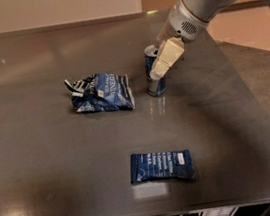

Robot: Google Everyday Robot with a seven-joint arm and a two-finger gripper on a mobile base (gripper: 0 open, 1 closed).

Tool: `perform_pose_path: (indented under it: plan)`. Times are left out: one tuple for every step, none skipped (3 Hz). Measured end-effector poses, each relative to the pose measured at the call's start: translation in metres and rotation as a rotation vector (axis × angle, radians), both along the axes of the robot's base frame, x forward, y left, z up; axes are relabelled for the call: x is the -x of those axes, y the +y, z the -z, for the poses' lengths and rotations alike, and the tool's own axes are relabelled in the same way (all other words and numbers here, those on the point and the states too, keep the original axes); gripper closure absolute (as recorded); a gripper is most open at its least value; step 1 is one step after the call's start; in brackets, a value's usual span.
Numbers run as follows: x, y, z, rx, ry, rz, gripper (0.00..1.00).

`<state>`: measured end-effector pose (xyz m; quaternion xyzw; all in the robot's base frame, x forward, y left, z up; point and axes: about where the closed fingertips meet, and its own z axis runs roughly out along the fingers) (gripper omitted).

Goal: Move redbull can near rxbar blueberry

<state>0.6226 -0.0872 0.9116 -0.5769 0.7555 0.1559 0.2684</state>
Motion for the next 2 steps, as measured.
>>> perform_pose_path:
  plan:
    - [0.0016,0.0023,0.0025,-0.01,0.007,-0.005,0.39]
    - [0.0104,0.0044,-0.002,-0.025,0.002,-0.025,0.62]
